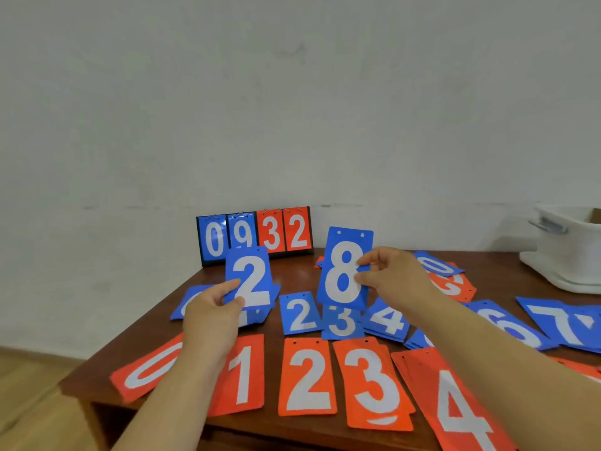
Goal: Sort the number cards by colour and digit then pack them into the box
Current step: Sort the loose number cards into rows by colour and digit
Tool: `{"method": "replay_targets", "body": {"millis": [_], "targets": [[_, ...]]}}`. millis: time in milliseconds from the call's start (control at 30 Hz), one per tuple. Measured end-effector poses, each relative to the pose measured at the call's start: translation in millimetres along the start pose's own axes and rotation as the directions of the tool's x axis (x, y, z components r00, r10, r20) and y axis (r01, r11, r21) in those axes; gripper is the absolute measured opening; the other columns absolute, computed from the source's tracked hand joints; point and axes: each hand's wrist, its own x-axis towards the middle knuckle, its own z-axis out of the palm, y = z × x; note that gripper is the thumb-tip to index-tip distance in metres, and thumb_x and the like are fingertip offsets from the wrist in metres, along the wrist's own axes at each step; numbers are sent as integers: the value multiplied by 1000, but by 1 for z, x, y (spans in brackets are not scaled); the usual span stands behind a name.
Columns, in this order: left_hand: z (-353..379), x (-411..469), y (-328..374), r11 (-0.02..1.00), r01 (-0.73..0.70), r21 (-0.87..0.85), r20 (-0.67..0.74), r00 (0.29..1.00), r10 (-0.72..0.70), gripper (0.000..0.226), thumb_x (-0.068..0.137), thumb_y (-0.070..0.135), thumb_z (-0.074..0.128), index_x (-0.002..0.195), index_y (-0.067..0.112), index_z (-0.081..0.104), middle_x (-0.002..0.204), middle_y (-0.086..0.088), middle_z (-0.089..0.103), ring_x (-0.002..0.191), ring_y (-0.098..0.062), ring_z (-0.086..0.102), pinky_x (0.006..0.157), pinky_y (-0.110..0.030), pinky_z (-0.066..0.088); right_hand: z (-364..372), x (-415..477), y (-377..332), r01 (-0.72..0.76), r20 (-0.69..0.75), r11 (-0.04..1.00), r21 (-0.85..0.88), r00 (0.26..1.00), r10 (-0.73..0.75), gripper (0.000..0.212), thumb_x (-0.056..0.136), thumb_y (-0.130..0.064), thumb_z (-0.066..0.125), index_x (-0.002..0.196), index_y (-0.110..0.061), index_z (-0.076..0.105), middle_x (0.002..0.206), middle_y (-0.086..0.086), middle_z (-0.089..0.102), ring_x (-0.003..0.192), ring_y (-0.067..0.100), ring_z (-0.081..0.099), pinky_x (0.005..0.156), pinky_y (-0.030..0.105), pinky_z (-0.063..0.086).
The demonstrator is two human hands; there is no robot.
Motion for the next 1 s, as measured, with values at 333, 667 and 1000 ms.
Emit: {"method": "replay_targets", "body": {"millis": [333, 667, 1000], "targets": [[73, 33, -27, 920, -177, 350, 375, 926, 35, 37, 90, 17, 72, 127, 20, 67, 127, -2, 66, 112, -20, 63, 94, -27, 49, 11, 21, 24, -64, 19, 988, -142, 998, 67, 19, 84, -11, 76, 96, -24, 68, 77, 6, 63, 62, 19, 60, 60, 34, 53], [94, 13, -7, 836, -295, 463, 455, 888, 61, 38, 91, 42, 69, 127, 33, 60, 134, 4, 55, 117, -16, 54, 88, -28, 45, -8, 17, 46, -20, 73, 969, -246, 997, 39, 23, 88, -12, 71, 100, -31, 66, 89, 0, 57, 65, 14, 54, 54, 23, 44], [200, -72, 55, 948, -319, 9, 694, 684, 224, 21, 87, 22, 75, 106, 32, 71, 106, 11, 69, 92, -1, 65, 71, -13, 48, -105, -21, 79, -95, -113, 980, -177, 991, 76, 27, 84, -8, 71, 103, -27, 67, 81, 1, 57, 64, 15, 53, 65, 36, 51]]}}
